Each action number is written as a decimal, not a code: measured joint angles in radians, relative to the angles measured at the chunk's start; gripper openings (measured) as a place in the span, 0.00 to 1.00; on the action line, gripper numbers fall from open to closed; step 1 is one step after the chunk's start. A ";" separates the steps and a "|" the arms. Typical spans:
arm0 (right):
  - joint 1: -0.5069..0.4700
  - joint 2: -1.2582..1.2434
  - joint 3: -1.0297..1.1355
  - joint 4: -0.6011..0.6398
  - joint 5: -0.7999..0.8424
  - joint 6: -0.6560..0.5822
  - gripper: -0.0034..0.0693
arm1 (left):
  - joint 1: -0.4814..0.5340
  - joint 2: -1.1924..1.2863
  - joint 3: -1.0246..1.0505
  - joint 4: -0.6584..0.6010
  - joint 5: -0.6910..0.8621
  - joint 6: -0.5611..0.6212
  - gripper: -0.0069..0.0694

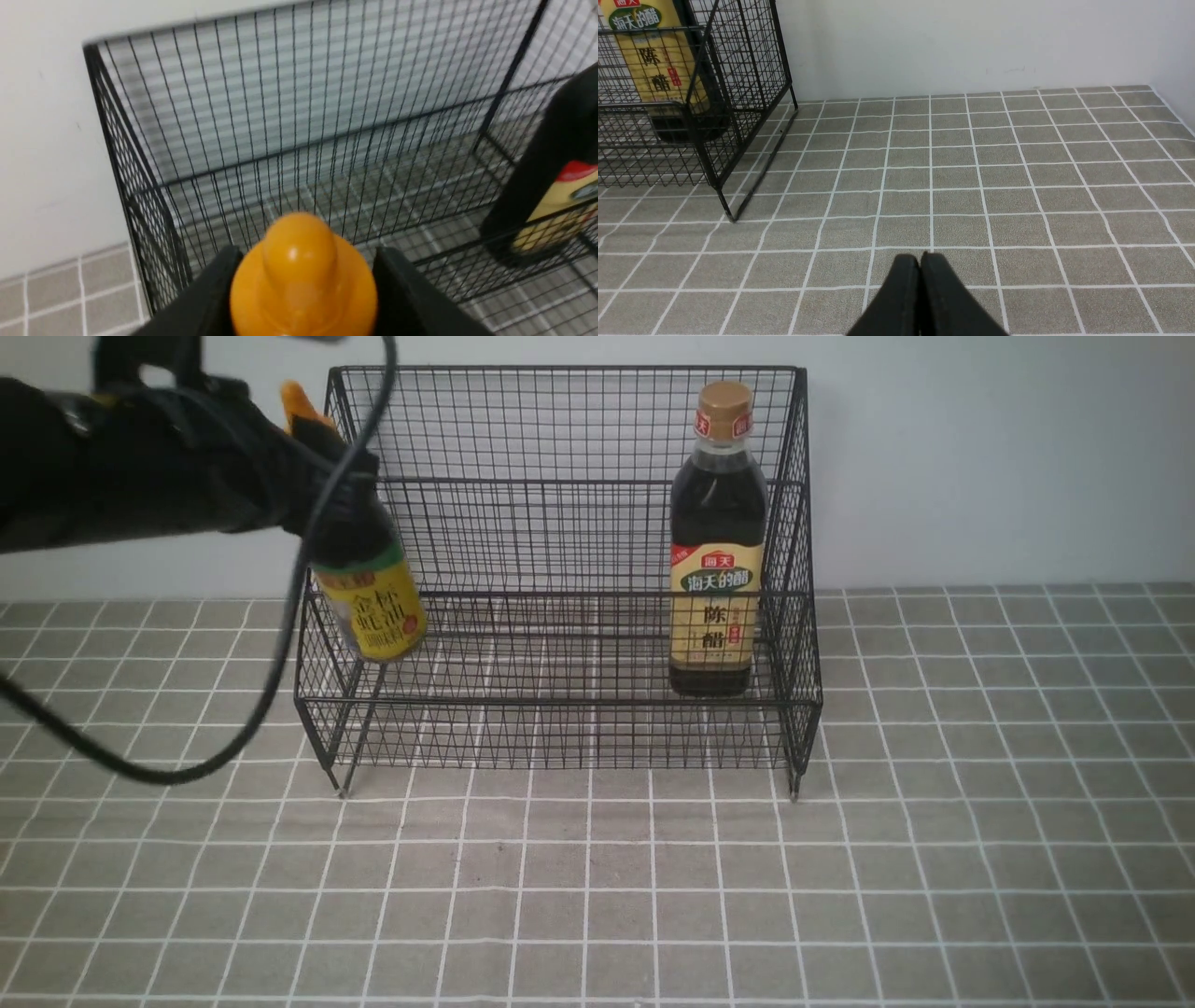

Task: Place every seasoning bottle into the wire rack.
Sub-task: Use the left arm to put the condiment bottle back on the shelf

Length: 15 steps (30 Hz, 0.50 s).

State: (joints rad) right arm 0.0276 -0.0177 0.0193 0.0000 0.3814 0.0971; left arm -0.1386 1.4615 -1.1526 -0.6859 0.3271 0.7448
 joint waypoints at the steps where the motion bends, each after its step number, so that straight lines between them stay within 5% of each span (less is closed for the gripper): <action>1: 0.000 0.000 0.000 0.000 0.000 0.000 0.03 | 0.000 0.020 0.000 0.000 0.000 0.000 0.50; 15: 0.000 0.000 0.000 0.000 0.000 0.000 0.03 | -0.002 0.175 -0.002 0.000 0.094 0.000 0.50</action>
State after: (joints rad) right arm 0.0276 -0.0177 0.0193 0.0000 0.3814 0.0975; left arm -0.1406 1.6362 -1.1546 -0.6858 0.4207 0.7448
